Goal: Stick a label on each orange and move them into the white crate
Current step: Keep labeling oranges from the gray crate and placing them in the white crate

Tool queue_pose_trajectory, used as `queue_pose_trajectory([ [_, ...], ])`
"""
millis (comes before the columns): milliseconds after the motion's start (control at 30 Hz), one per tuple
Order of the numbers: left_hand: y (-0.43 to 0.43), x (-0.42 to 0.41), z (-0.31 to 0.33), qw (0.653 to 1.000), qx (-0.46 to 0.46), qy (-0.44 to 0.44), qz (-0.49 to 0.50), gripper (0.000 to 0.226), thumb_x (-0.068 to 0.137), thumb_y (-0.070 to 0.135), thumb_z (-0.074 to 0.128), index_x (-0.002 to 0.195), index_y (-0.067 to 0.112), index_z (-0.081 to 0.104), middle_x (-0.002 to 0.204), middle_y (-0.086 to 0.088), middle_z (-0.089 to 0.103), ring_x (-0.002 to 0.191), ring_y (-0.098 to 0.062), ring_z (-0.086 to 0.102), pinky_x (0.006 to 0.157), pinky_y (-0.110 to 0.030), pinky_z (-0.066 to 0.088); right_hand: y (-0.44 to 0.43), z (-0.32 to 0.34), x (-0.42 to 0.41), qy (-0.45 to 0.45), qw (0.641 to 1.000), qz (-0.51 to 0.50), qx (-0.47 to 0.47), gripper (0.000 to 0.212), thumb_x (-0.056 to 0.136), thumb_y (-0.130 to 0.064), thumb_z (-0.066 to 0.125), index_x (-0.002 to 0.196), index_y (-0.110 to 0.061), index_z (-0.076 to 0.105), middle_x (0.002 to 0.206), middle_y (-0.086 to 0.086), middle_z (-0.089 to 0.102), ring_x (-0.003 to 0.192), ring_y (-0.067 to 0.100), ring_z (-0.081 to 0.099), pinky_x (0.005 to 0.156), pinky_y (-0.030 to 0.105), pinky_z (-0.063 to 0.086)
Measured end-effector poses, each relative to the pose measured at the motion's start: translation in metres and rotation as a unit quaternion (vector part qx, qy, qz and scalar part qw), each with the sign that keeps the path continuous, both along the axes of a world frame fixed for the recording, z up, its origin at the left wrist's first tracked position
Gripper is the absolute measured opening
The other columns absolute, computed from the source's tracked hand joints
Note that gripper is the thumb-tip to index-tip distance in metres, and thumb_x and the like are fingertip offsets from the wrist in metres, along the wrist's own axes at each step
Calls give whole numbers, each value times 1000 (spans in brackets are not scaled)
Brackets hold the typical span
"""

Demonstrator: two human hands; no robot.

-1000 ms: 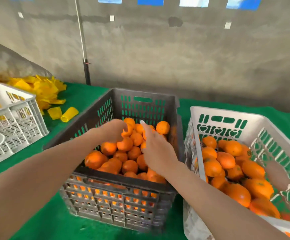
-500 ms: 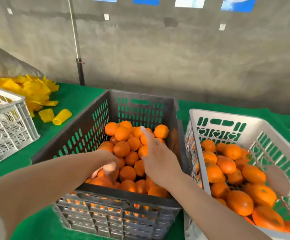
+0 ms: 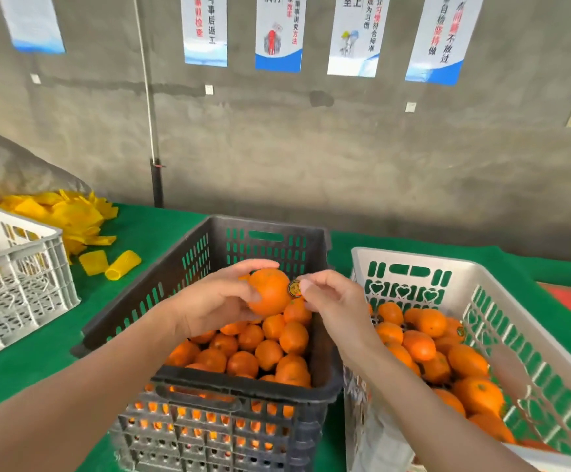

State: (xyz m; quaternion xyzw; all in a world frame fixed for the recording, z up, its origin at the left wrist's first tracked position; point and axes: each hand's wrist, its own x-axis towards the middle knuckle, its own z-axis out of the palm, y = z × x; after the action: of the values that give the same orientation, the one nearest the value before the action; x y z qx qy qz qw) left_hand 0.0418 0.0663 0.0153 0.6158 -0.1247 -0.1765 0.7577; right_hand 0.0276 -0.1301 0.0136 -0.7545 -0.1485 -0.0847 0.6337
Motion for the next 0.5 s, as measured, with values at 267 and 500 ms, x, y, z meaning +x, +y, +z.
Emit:
queue_pose_trajectory([
  [267, -31, -40, 15, 993, -101, 66, 9, 59, 69, 22, 63, 127, 21, 57, 110, -14, 68, 85, -31, 67, 68, -33, 56, -18, 20, -32, -43, 998, 39, -16, 13, 91, -12, 59, 84, -20, 66, 95, 4, 67, 97, 21, 62, 91, 49, 50],
  [500, -65, -61, 23, 965, -200, 156, 70, 55, 82, 40, 60, 126, 7, 55, 103, -19, 69, 78, -29, 69, 67, -35, 59, -33, 26, -51, -63, 996, 66, -2, 44, 83, -9, 69, 112, -34, 47, 111, -3, 62, 103, 8, 60, 90, 31, 52],
])
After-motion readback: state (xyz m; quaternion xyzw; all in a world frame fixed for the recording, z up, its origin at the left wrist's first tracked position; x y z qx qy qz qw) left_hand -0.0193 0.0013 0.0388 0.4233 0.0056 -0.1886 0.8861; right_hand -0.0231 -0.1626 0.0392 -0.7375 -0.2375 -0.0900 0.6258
